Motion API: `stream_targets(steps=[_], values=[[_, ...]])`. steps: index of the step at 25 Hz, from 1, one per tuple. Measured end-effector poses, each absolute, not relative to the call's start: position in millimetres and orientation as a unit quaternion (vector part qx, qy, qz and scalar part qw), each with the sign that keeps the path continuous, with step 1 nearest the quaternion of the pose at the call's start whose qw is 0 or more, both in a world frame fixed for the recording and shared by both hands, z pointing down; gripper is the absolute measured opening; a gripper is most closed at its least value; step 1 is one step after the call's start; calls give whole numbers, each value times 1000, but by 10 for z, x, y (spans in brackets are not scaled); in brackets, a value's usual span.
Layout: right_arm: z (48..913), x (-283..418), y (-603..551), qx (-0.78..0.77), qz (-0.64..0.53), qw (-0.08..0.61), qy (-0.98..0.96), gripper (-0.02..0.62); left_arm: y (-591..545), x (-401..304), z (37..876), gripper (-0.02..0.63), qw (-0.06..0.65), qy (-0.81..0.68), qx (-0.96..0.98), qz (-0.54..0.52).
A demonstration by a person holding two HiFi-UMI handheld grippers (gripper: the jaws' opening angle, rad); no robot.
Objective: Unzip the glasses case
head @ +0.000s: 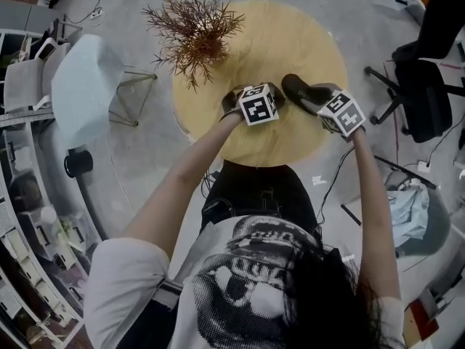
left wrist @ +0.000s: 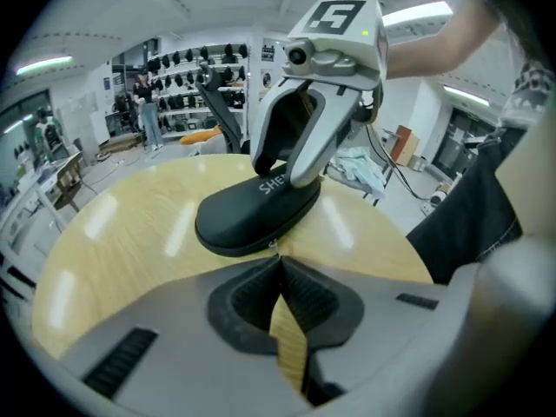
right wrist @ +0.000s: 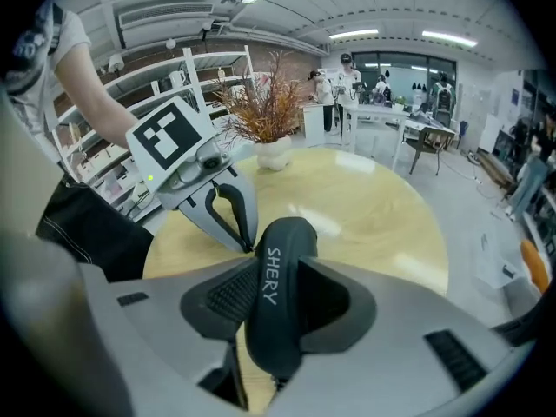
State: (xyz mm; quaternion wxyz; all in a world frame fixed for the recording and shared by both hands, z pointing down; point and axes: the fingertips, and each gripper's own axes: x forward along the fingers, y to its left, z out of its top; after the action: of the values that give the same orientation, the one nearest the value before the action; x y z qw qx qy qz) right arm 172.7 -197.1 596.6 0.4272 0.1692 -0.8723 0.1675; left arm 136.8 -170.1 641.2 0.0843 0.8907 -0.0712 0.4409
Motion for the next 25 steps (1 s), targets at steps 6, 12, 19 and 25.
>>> stream_targets(steps=[6, 12, 19, 25], values=[[5949, 1775, -1927, 125, 187, 431, -874, 157, -1635, 1369, 6449, 12, 110, -111, 888, 432], [5967, 1919, -1834, 64, 159, 463, -870, 144, -1627, 1335, 6488, 12, 114, -119, 887, 431], [6006, 1962, -1822, 47, 150, 502, -850, 149, -1664, 1319, 6474, 12, 81, -93, 882, 456], [6005, 2003, -1861, 131, 202, 449, -860, 133, -1526, 1472, 6426, 12, 115, -129, 890, 423]])
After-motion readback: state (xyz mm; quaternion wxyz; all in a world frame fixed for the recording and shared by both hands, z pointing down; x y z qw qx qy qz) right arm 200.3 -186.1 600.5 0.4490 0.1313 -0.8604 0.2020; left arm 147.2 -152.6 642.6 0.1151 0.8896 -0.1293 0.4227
